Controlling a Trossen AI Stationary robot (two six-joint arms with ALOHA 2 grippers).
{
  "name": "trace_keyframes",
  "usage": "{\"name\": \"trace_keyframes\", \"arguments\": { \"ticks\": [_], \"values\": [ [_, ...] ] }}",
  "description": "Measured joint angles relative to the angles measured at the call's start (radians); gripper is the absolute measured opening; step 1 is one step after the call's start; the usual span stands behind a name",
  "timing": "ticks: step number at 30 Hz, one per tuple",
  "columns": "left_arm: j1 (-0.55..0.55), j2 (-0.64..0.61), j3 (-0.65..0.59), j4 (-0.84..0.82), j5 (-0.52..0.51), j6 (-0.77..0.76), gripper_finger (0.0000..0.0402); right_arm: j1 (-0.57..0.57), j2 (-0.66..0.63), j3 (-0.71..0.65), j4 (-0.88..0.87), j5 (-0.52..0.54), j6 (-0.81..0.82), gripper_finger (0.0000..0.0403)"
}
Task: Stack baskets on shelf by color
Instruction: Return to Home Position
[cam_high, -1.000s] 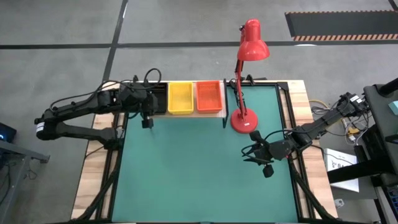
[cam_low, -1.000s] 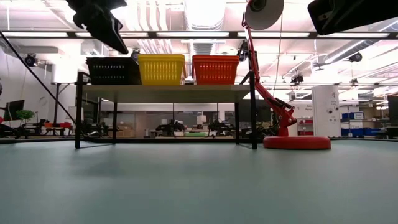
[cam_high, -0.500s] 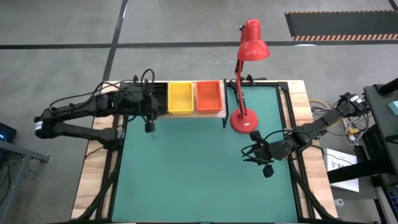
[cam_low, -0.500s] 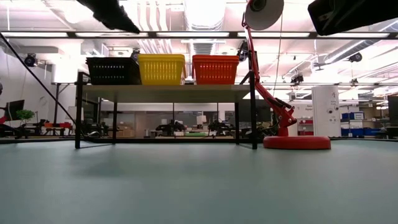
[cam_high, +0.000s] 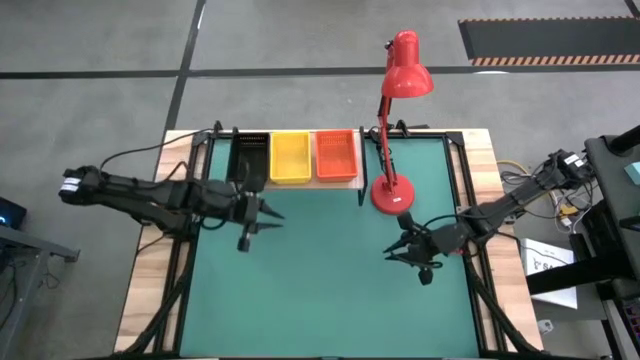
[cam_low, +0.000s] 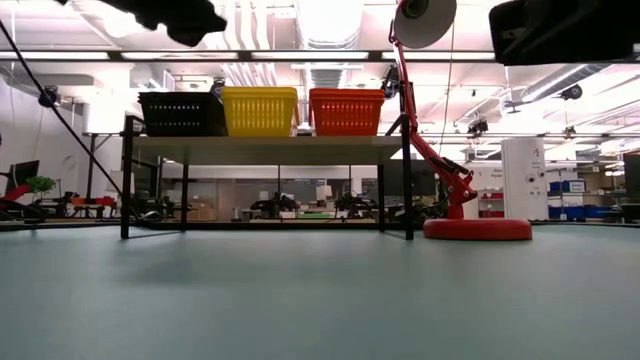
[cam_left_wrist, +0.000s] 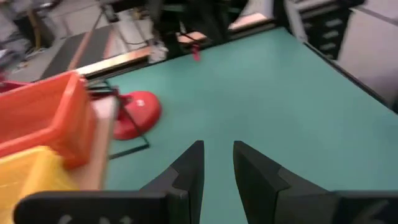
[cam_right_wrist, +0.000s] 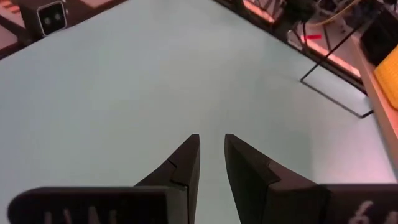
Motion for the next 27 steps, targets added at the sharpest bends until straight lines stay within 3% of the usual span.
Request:
{"name": "trace_keyframes", "arguments": {
  "ticks": [6, 10, 17, 27],
  "values": [
    [-0.018, -0.074, -0.094, 0.038, 0.0, 0.052, 0.0069, -0.102, -0.038, -0.061, 0.117, -0.154, -0.059, 0.0068],
    [-0.006, -0.167, -0.154, 0.103, 0.0, 0.078, 0.0052, -0.186, -0.063, -0.086, 0.132, -0.198, -0.078, 0.0068],
    [0.027, -0.312, -0.321, 0.237, -0.001, 0.084, 0.0004, -0.256, -0.132, -0.128, 0.129, -0.204, -0.103, 0.0068],
    [0.061, -0.478, -0.517, 0.388, -0.005, 0.077, 0.0001, -0.26, -0.344, -0.233, 0.149, -0.198, -0.133, 0.0068]
  ]
}}
